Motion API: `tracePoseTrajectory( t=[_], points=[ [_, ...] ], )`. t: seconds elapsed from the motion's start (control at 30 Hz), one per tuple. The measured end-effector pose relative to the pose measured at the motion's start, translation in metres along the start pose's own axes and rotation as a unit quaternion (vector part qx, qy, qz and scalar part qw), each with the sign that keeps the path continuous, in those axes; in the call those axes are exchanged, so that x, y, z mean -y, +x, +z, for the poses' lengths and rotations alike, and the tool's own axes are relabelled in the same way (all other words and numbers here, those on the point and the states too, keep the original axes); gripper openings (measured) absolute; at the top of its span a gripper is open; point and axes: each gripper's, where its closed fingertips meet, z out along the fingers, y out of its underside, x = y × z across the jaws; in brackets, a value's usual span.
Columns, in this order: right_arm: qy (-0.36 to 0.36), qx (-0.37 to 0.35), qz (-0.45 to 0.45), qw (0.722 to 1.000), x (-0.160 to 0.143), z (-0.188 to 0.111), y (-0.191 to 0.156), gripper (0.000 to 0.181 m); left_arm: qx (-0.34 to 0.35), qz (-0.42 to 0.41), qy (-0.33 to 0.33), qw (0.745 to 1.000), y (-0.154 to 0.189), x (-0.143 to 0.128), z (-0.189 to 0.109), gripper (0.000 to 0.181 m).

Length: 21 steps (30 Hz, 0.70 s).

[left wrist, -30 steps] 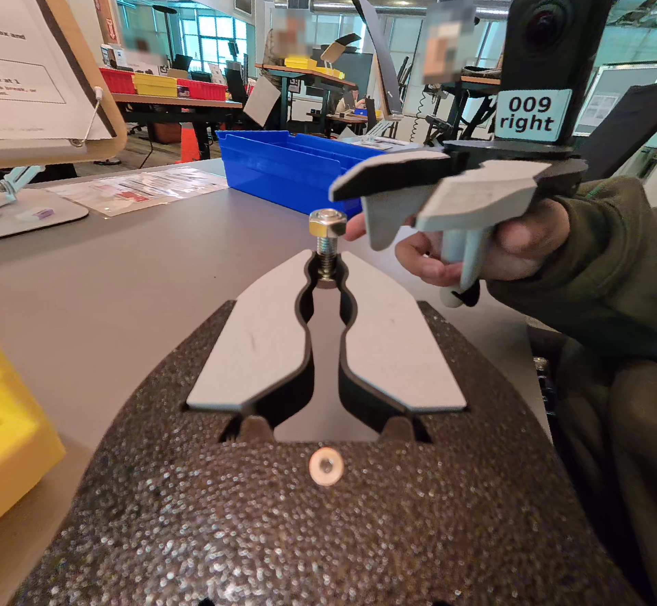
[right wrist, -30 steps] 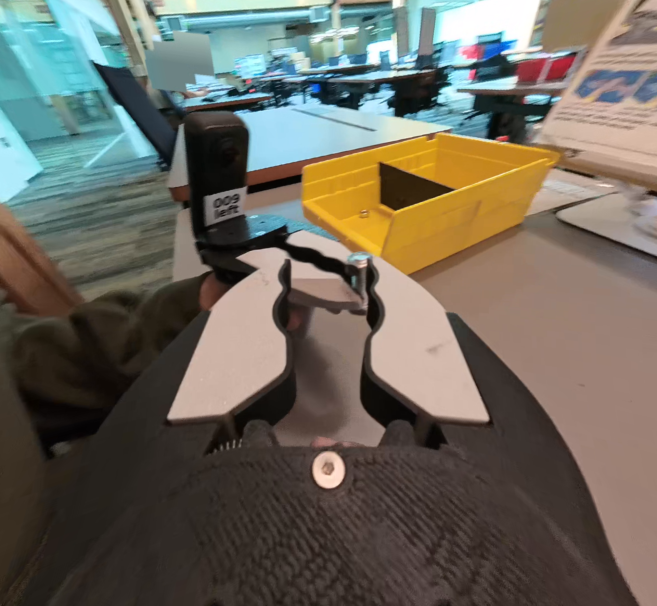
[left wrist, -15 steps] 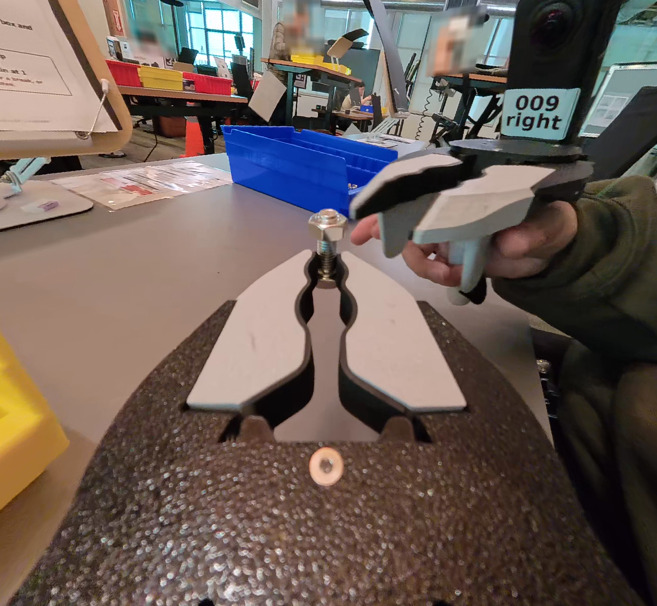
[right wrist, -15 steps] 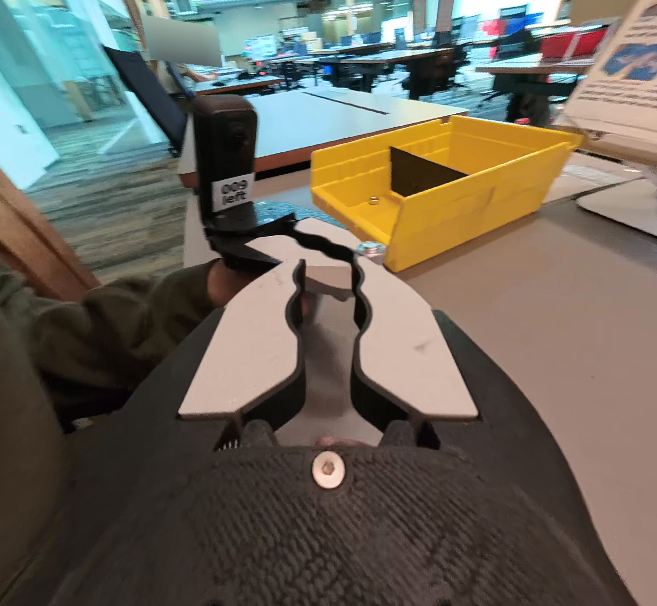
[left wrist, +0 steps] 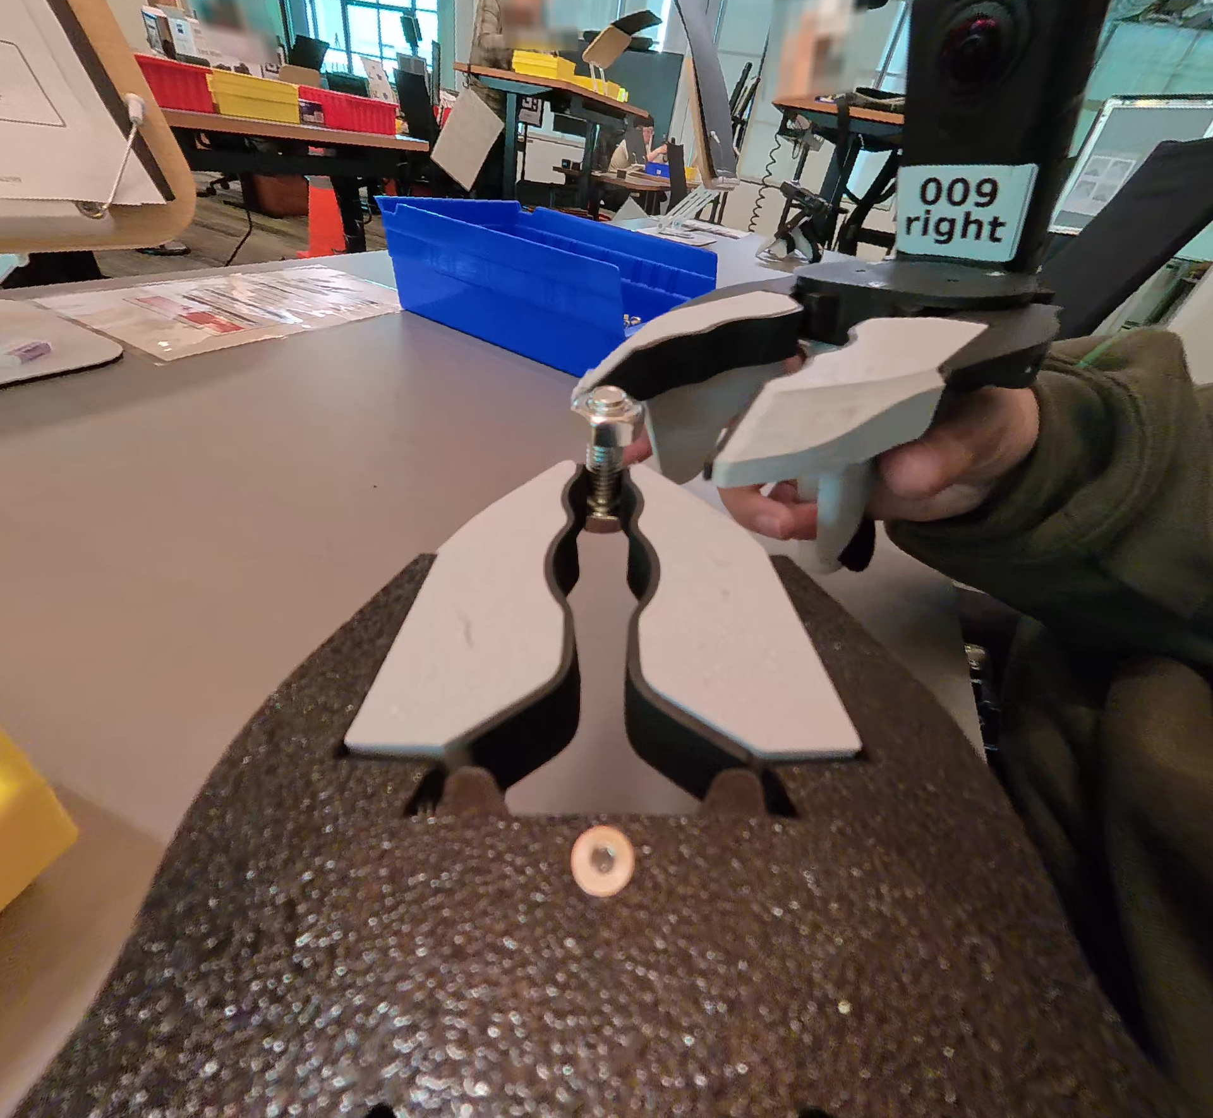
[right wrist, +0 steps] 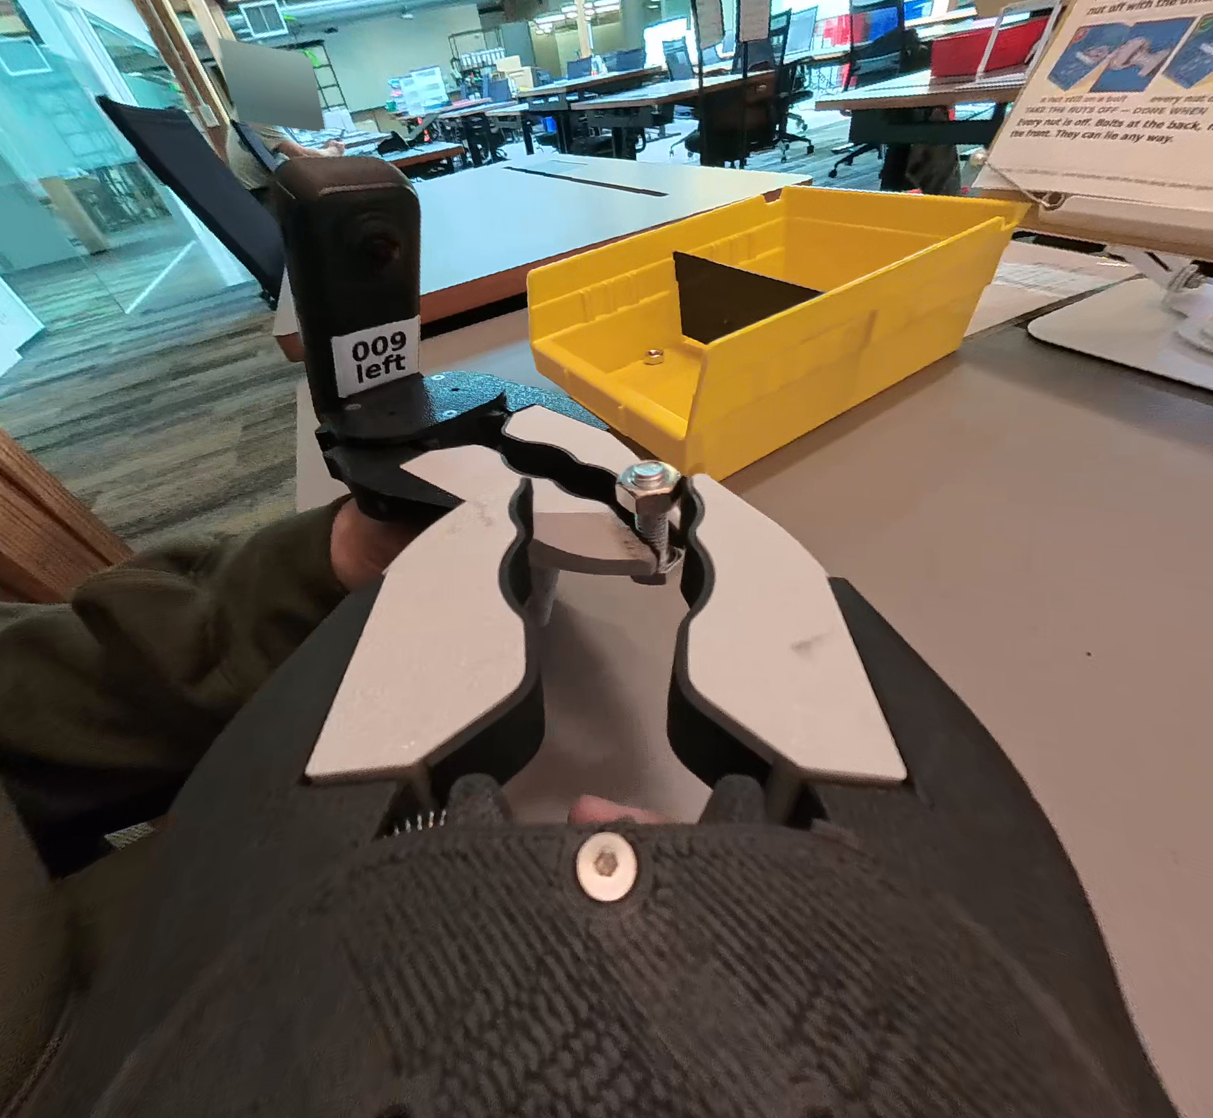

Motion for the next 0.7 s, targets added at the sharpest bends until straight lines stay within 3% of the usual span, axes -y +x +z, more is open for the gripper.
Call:
tracePoseTrajectory(
  t=[0.07,0.13,0.33,0.47,0.7],
  points=[
    [-0.008,-0.005,-0.010,1.000,0.000,-0.002,0.002,0.038,0.018,-0.009,0.003,1.000,-0.006,0.001,-0.001,0.009],
    [-0.012,0.007,-0.012,1.000,0.001,-0.006,0.001,0.022,0.024,-0.021,0.007,0.999,-0.010,0.002,-0.003,0.009],
    [-0.008,-0.059,0.007,0.998,-0.002,-0.002,0.021,0.047,0.015,-0.010,-0.005,1.000,-0.005,-0.001,0.000,0.009],
    [-0.007,-0.050,0.012,0.999,-0.002,0.002,0.017,0.045,0.009,-0.009,-0.004,1.000,-0.003,-0.001,-0.001,0.009],
    [-0.006,-0.039,0.020,0.999,-0.004,0.004,0.015,0.017,0.008,0.000,-0.005,1.000,-0.002,-0.001,0.001,0.009]
  ],
)
